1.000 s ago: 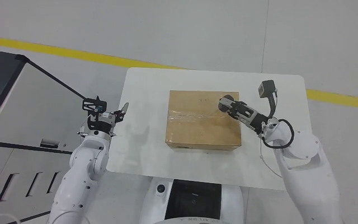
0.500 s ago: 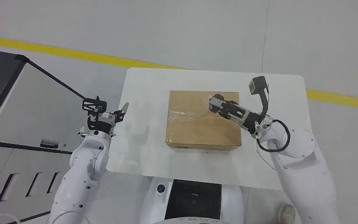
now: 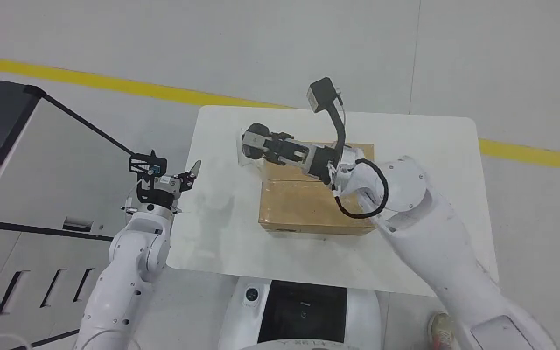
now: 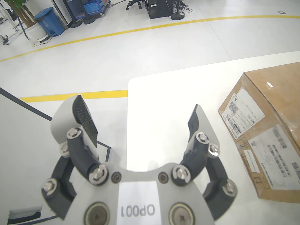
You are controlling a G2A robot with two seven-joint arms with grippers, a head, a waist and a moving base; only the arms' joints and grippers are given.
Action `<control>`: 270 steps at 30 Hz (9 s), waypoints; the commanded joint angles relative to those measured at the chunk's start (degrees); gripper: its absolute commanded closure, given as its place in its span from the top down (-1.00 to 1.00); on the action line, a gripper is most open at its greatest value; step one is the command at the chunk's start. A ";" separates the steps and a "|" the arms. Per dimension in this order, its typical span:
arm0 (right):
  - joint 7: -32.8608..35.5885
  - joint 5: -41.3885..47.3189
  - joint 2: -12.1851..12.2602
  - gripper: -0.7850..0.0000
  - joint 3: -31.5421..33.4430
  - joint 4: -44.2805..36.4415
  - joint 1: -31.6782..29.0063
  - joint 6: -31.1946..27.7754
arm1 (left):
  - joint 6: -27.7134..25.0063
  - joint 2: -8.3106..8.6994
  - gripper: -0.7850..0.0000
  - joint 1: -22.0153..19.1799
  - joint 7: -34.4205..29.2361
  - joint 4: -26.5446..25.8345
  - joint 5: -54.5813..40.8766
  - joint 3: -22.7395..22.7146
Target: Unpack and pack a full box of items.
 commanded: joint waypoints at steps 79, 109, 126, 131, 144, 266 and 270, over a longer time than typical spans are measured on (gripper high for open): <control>-8.74 3.20 0.34 1.00 18.72 -11.17 -21.11 -4.87 | -11.38 -0.11 1.00 7.60 9.90 0.53 -2.56 -1.17; -7.30 4.32 2.34 1.00 32.34 -20.42 -37.30 -3.47 | -3.97 -2.07 1.00 1.81 20.09 10.23 14.45 16.20; -7.60 4.48 2.70 1.00 33.69 -22.11 -40.57 -3.43 | 4.62 -3.72 1.00 -2.61 18.92 14.08 11.48 20.10; -7.80 4.41 2.72 1.00 33.02 -22.09 -40.54 -3.41 | 7.36 -4.33 1.00 -3.97 18.19 15.21 9.72 20.89; -7.88 4.75 2.77 1.00 31.67 -20.59 -38.88 -3.21 | 9.77 -4.67 1.00 -4.33 20.39 17.47 10.85 20.00; -7.97 6.72 3.64 1.00 29.23 -17.58 -36.01 -3.76 | 28.91 -9.20 -1.00 -10.39 25.27 23.58 -3.32 8.94; -7.91 6.92 3.67 1.00 29.38 -17.53 -35.91 -3.81 | 29.35 -9.39 -1.00 -10.72 26.31 23.92 -3.89 7.93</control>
